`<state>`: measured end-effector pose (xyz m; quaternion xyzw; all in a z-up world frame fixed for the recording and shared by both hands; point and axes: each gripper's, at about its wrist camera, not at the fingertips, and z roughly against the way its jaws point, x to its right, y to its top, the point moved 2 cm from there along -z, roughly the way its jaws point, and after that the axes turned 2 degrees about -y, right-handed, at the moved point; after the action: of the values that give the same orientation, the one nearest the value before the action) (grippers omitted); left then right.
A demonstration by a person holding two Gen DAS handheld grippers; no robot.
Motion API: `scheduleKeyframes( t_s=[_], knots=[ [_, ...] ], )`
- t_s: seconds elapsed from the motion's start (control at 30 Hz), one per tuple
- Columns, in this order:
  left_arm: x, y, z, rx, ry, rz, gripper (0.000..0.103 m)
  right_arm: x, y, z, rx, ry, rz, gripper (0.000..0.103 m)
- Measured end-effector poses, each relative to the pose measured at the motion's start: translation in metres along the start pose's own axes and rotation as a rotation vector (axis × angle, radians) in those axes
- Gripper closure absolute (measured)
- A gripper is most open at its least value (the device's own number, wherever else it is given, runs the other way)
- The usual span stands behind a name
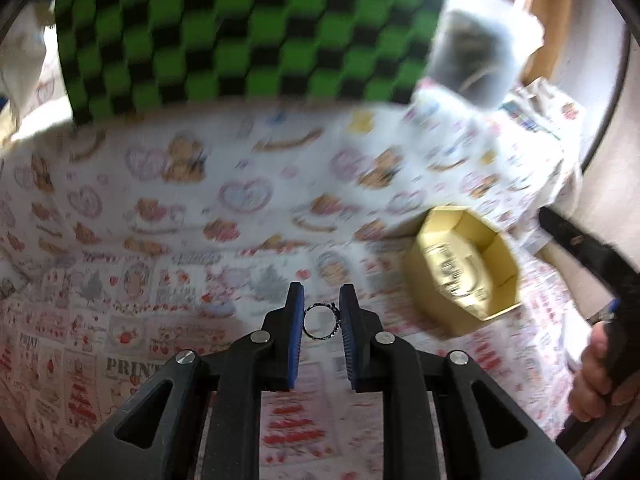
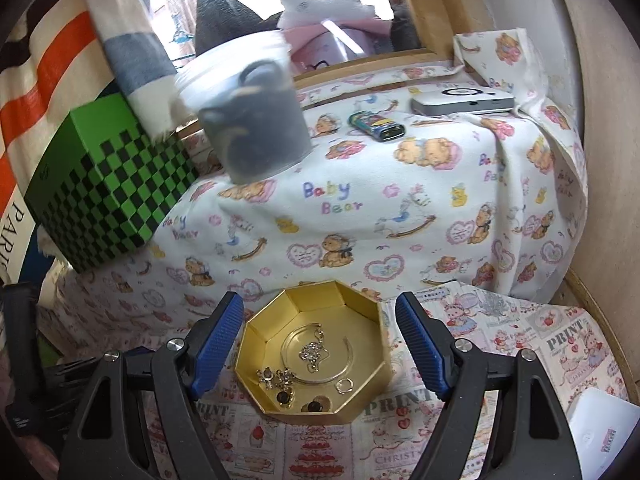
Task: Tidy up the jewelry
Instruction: 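Close the left gripper on the small silver ring and lift it, then lower the ring into the gold box and open the left gripper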
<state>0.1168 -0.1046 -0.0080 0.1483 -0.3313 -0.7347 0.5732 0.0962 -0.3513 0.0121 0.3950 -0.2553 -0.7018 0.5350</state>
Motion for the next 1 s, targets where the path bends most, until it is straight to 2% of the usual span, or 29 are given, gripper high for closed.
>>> scheduleKeyframes(
  t_s=[0.03,0.07,0.17,0.23,0.3,0.53,0.63,0.87,1.0],
  knots=[
    [0.005,0.003,0.006,0.020,-0.019,-0.008,0.086,0.002,0.002,0.000,-0.036,-0.023,-0.005,0.029],
    [0.013,0.008,0.010,0.042,-0.032,-0.014,0.086,0.003,0.004,0.001,-0.067,-0.020,-0.007,0.043],
    [0.035,0.019,0.011,0.064,-0.073,-0.029,0.086,0.012,0.010,0.005,-0.099,0.047,-0.035,0.068],
    [0.051,0.026,0.006,0.060,-0.100,-0.034,0.086,0.021,0.011,0.002,-0.116,0.077,-0.077,0.079],
    [0.068,0.032,-0.004,0.046,-0.121,-0.043,0.086,0.030,0.011,-0.003,-0.133,0.083,-0.113,0.085],
    [0.110,0.035,-0.059,-0.047,-0.181,-0.042,0.086,0.062,0.010,-0.016,-0.146,-0.027,-0.186,0.087],
    [0.119,0.031,-0.081,-0.100,-0.165,-0.024,0.086,0.069,0.009,-0.021,-0.164,-0.027,-0.214,0.087],
    [0.133,0.029,-0.093,-0.092,-0.128,-0.053,0.085,0.069,0.009,-0.022,-0.165,-0.036,-0.204,0.087],
    [0.127,0.030,-0.076,-0.056,-0.112,-0.067,0.081,0.065,0.008,-0.024,-0.151,-0.055,-0.188,0.087]
  ],
)
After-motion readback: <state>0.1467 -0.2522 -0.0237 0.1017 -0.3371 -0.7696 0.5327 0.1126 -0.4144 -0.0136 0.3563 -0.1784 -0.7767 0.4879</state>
